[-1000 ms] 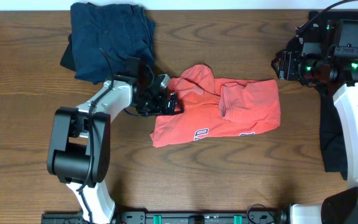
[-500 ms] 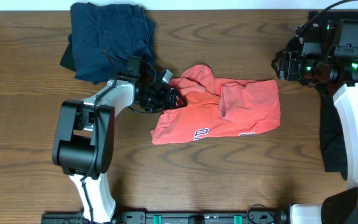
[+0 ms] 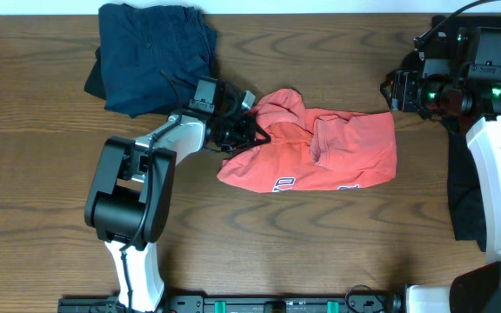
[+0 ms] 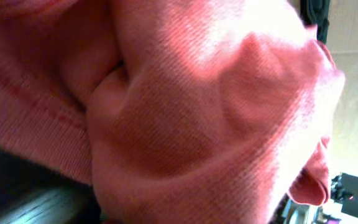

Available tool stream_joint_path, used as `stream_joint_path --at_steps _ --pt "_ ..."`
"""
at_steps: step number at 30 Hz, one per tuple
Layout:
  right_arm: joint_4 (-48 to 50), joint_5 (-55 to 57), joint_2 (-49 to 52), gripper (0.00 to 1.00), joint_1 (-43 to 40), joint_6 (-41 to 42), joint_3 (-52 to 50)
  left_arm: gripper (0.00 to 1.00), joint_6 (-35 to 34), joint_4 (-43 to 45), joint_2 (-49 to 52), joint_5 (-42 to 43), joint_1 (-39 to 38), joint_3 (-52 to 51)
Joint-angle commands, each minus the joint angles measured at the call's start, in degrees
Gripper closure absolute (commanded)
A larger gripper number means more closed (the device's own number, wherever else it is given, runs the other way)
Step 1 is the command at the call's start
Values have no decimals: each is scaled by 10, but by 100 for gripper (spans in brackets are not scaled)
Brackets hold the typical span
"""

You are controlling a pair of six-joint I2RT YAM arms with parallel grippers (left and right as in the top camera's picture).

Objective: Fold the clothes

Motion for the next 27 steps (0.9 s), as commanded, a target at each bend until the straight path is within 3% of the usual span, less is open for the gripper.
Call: stream_joint_path --at_steps 1,9,10,14,21,27 --pt "-1 2 -1 39 0 -6 5 94 -25 -15 -14 1 31 2" --pt "-7 -13 31 45 18 7 0 94 -17 -59 -80 1 104 2" --pt "-6 -27 38 52 21 7 0 94 -12 -67 -88 -1 109 2" --pt "4 -93 78 99 46 7 0 94 9 -113 -128 -45 117 2" --pt "27 -179 176 99 110 7 0 94 37 -172 -189 -111 115 2" --pt "43 -181 252 99 131 23 0 94 43 -191 -218 -137 112 2"
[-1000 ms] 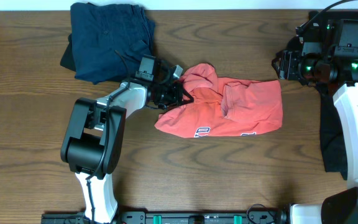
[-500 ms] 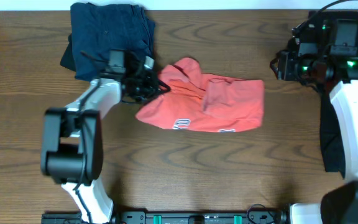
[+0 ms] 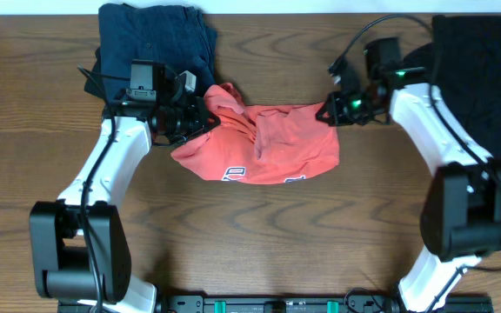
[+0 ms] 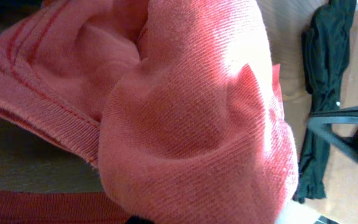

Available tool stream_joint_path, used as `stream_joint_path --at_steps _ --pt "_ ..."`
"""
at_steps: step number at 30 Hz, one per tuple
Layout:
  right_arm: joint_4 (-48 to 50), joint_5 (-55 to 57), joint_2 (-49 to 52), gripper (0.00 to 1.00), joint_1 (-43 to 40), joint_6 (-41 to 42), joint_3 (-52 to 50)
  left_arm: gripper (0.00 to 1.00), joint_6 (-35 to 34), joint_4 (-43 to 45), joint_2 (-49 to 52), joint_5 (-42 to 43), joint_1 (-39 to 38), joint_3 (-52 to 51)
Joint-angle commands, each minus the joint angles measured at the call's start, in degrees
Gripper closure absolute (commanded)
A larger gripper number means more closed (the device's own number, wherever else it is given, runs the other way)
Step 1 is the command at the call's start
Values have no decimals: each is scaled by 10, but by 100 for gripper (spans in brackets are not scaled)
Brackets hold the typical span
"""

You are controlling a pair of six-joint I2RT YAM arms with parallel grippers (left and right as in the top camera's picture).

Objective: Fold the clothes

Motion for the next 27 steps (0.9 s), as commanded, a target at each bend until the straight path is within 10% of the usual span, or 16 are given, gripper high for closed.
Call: stream_joint_path --at_steps 1,27 --pt "5 -24 44 99 5 15 0 94 17 -1 -25 -25 -4 2" --pt "36 -7 147 99 12 19 0 94 -96 217 -2 -297 -299 2"
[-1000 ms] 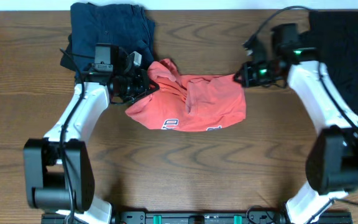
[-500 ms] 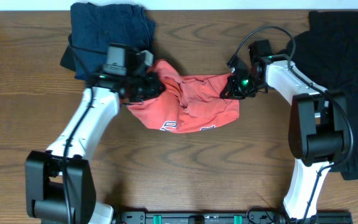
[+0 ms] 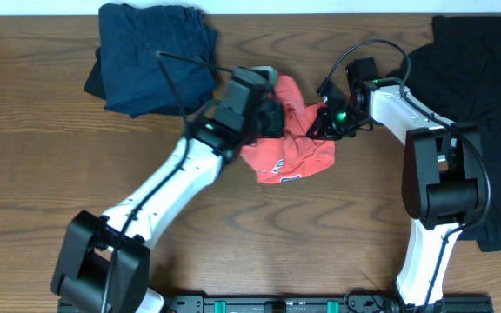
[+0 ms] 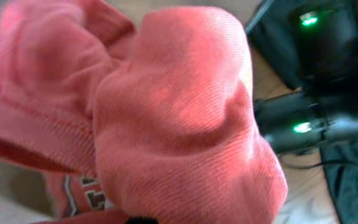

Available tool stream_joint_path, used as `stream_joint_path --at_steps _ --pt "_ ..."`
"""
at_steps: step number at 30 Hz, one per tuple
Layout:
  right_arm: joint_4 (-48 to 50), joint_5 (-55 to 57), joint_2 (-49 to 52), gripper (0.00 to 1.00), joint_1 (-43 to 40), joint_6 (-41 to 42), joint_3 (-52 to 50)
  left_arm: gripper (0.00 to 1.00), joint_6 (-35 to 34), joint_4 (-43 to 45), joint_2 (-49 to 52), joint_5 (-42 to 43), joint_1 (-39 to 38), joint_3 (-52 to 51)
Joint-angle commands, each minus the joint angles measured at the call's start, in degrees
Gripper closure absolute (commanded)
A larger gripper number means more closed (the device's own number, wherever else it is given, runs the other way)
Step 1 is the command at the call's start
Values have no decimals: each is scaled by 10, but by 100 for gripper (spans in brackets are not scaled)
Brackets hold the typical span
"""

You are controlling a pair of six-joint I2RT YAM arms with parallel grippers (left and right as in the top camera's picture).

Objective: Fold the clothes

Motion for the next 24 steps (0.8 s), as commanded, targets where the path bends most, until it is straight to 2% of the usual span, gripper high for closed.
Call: stream_joint_path --at_steps 1,9,19,24 --pt "2 14 19 99 6 4 0 94 -32 31 28 -54 -32 2" --pt "16 -31 -11 99 -10 4 13 94 -60 52 79 -64 -54 2" --pt "28 -40 -215 97 -122 39 91 94 -60 58 79 -76 -54 2" --pt "44 -37 -301 88 -195 49 100 83 -60 123 77 -35 -54 4"
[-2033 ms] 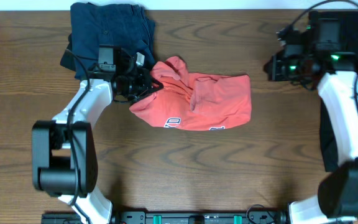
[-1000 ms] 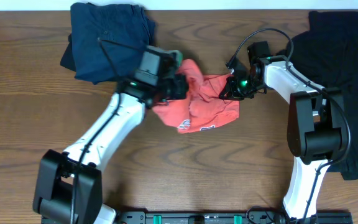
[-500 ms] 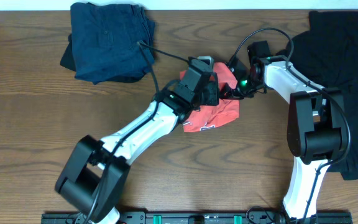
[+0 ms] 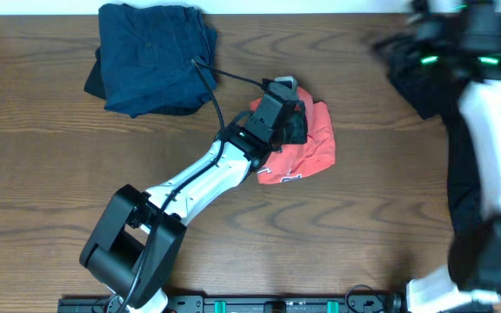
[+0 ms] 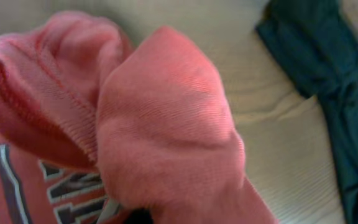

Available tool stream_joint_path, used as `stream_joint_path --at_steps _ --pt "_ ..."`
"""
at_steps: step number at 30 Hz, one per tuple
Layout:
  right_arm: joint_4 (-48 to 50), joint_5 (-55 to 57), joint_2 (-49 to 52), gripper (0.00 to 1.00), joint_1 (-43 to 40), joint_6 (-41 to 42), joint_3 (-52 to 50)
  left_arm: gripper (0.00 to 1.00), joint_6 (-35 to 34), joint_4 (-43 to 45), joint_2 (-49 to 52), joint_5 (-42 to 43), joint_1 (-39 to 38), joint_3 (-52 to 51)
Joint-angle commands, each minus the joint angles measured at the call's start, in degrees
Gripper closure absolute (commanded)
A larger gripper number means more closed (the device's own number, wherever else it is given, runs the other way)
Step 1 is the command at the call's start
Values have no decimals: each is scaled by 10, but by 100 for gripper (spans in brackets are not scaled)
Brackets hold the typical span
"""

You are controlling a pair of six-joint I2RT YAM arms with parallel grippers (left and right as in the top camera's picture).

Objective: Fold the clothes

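A red shirt [image 4: 313,149] with printed lettering lies bunched into a small heap at the table's middle. My left gripper [image 4: 292,120] sits on its upper left part, shut on a fold. In the left wrist view red fabric [image 5: 166,137] drapes over the fingers and hides them. My right gripper [image 4: 388,45] is a blur at the top right, above the black garment [image 4: 416,83], well clear of the shirt. Whether it is open or shut does not show.
A navy garment [image 4: 150,56] lies folded at the back left. The black garment [image 5: 328,74] spreads along the right side under the right arm. The left arm stretches diagonally from the front left to the table's middle.
My right gripper has left the shirt's right edge and now sits at the top right over the black garment. The left gripper and its fold are a little farther right, and the shirt is more compact.
First the shirt lay spread wide, the left gripper on its left end and the right arm away. Then both grippers held its ends. Then the left end was over at the right end. Now only the left gripper holds the bunched shirt.
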Motion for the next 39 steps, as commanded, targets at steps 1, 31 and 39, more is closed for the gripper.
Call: stream_joint_path --at_steps 1,31,39 --pt "-7 -10 -40 87 -37 15 -2 75 1 35 -3 37 0 7" --pt "-171 -11 2 52 86 -197 -4 2 25 -273 -243 -3 329 56" --pt "-229 108 61 29 265 -402 -4 2 86 -292 -236 -3 338 55"
